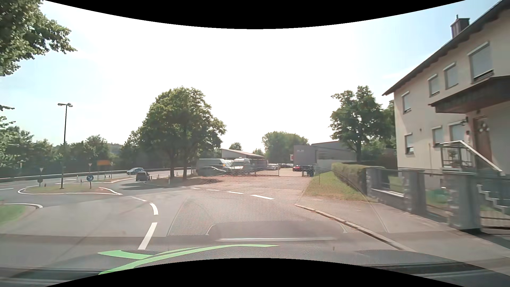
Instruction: Follow the waypoints while adhering to traffic rules and regulations
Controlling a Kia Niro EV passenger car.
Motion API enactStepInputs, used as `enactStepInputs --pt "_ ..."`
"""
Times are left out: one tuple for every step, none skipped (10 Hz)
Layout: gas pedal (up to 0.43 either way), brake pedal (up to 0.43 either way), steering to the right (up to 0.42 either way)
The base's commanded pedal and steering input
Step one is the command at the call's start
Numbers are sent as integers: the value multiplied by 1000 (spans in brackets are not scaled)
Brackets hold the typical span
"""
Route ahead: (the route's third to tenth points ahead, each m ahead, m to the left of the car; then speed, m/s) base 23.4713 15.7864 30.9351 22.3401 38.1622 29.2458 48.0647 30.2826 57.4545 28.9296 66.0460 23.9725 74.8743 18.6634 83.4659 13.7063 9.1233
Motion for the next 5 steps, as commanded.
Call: enactStepInputs --pt "59 0 -162" --pt "59 0 -171" --pt "67 0 -176" --pt "67 0 -176" --pt "67 0 -176"
